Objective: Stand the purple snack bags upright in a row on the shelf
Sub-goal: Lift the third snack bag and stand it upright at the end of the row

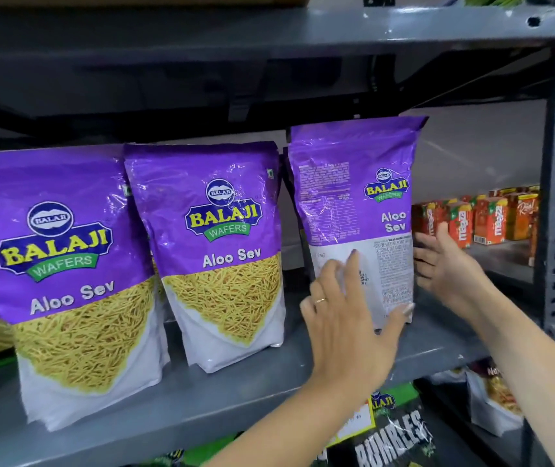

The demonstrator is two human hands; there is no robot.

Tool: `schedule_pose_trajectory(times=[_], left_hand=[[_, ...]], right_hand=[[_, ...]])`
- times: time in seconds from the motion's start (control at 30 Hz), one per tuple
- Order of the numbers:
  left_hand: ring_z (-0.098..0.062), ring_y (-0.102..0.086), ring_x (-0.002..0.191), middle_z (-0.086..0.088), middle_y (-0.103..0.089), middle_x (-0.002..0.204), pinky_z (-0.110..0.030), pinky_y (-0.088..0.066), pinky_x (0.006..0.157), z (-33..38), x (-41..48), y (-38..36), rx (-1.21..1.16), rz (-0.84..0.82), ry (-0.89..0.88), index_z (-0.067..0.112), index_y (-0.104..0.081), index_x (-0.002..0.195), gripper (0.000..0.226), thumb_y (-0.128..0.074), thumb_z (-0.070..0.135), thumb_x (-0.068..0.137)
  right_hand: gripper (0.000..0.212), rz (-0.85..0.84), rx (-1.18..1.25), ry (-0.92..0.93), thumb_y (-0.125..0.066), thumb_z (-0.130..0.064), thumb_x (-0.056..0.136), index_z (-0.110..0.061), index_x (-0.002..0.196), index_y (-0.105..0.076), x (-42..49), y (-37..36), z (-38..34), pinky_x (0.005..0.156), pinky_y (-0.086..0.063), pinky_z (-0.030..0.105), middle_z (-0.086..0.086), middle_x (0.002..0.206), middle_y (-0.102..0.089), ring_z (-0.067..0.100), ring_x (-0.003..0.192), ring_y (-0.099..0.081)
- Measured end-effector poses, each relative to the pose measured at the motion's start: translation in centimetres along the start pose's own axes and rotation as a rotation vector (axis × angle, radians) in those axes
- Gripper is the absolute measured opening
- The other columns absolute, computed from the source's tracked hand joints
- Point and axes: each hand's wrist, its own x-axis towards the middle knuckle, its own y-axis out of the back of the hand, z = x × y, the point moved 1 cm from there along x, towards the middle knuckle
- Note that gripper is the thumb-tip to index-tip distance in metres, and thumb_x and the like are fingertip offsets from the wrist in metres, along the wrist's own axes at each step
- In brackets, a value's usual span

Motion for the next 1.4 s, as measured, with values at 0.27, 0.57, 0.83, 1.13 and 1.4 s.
schedule_pose_trajectory(times=[0.27, 0.57, 0.83, 1.13, 1.4], left_hand=[[-0.024, -0.028, 0.133, 0.001, -0.021, 0.142, -0.04, -0.033, 0.108, 0.8, 1.5, 0.2, -0.248, -0.289, 0.172, 0.026, -0.019, 0.146, 0.082, -0.061, 0.058, 0.083], [-0.014, -0.054, 0.125, 0.014, -0.056, 0.13, -0.047, -0.04, 0.11, 0.1, 3.9, -1.0, -0.661, -0.388, 0.463, 0.032, -0.022, 0.141, 0.13, -0.069, 0.089, 0.035], [0.002, -0.062, 0.089, 0.005, -0.067, 0.117, 0.002, -0.044, 0.06, -4.7, 5.4, -1.2, -0.856, -0.513, 0.536, 0.015, -0.055, 0.124, 0.052, -0.079, 0.033, 0.081], [0.01, -0.061, 0.078, 0.009, -0.066, 0.102, 0.002, -0.045, 0.059, -5.6, 5.9, -1.1, -0.877, -0.48, 0.546, 0.017, -0.054, 0.117, 0.035, -0.072, 0.022, 0.089], [-0.018, -0.06, 0.121, -0.002, -0.063, 0.133, -0.035, -0.045, 0.107, -6.1, 6.0, -1.7, -0.954, -0.553, 0.601, 0.016, -0.047, 0.137, 0.052, -0.07, 0.021, 0.091]], right_hand=[[0.054, -0.016, -0.162, -0.112, -0.036, -0.055, 0.094, -0.012, 0.113, -0.063, 2.0, 0.0, -0.2, 0.072, -0.049, 0.036, 0.006, 0.1, -0.072, 0.024, 0.092, -0.065], [0.106, -0.239, -0.323, 0.057, -0.085, -0.056, 0.048, -0.037, 0.138, -0.034, 0.1, -0.9, -0.6, 0.101, -0.044, 0.05, 0.001, 0.111, -0.067, 0.024, 0.115, -0.059], [0.089, -0.159, -0.382, 0.089, -0.069, -0.082, 0.033, -0.025, 0.101, -0.066, 1.2, -1.0, -4.2, 0.094, -0.043, 0.048, 0.001, 0.1, -0.063, 0.022, 0.109, -0.058], [0.006, -0.117, -0.019, 0.234, -0.062, -0.03, 0.086, -0.024, 0.087, -0.062, 4.0, -3.2, -9.4, 0.058, -0.054, 0.023, -0.01, 0.072, -0.076, 0.005, 0.063, -0.071], [0.017, -0.036, 0.046, 0.257, -0.058, -0.007, 0.088, -0.02, 0.095, -0.068, 3.8, -2.4, -10.5, 0.063, -0.058, 0.021, -0.007, 0.072, -0.076, 0.004, 0.063, -0.07]])
